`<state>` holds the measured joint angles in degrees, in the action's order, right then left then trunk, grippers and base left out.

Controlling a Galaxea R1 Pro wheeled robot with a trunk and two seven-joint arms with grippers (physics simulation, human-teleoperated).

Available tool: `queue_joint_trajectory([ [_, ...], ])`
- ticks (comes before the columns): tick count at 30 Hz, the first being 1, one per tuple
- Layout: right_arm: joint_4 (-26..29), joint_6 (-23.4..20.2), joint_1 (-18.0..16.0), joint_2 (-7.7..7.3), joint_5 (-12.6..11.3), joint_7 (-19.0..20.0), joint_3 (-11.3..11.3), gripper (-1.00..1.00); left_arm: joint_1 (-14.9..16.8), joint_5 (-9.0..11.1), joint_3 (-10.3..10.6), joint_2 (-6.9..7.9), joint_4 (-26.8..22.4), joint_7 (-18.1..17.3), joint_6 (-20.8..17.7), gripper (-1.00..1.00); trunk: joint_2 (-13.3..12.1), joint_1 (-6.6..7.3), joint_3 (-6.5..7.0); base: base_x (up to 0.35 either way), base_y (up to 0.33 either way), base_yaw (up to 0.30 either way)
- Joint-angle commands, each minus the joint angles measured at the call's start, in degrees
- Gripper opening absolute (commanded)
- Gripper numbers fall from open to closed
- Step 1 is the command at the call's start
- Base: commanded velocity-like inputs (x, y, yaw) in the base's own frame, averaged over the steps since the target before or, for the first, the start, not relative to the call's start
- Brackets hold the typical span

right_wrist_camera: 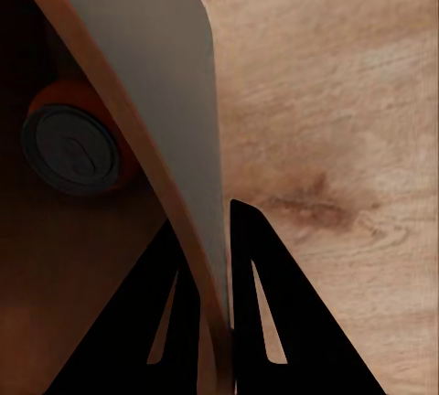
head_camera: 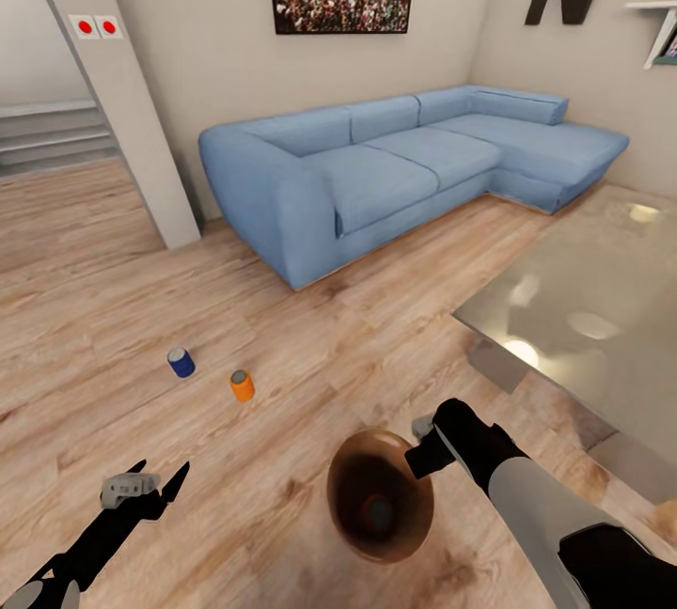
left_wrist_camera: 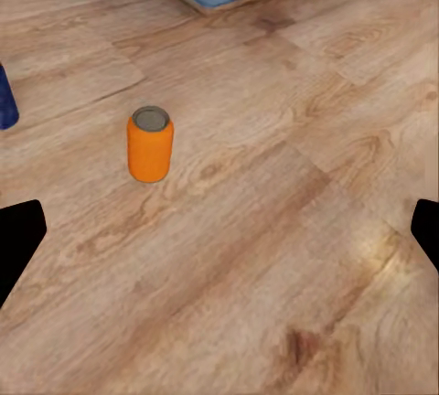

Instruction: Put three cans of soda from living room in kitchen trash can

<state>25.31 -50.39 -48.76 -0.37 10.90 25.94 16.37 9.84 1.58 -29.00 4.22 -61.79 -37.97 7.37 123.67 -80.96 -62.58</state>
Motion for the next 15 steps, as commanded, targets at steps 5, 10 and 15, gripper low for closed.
queue_joint_trajectory([
  [5, 0.00, -0.33, -0.02, 0.02, -1.49, 0.34, -0.16, -1.00, 0.00, 0.02, 0.00, 0.00, 0.00, 0.00, 0.01, 1.00, 0.00, 0.00, 0.00, 0.294, 0.199, 0.000],
  [10, 0.00, -0.33, -0.02, 0.02, -1.49, 0.34, -0.19, -1.00, 0.00, 0.08, 0.00, 0.00, 0.00, 0.00, 0.01, 1.00, 0.00, 0.00, 0.00, 0.293, 0.200, 0.000],
  [15, 0.00, -0.33, -0.02, 0.01, -1.49, 0.34, -0.19, -1.00, 0.00, 0.09, 0.00, 0.00, 0.00, 0.00, 0.01, 1.00, 0.00, 0.00, 0.00, 0.293, 0.200, 0.000],
])
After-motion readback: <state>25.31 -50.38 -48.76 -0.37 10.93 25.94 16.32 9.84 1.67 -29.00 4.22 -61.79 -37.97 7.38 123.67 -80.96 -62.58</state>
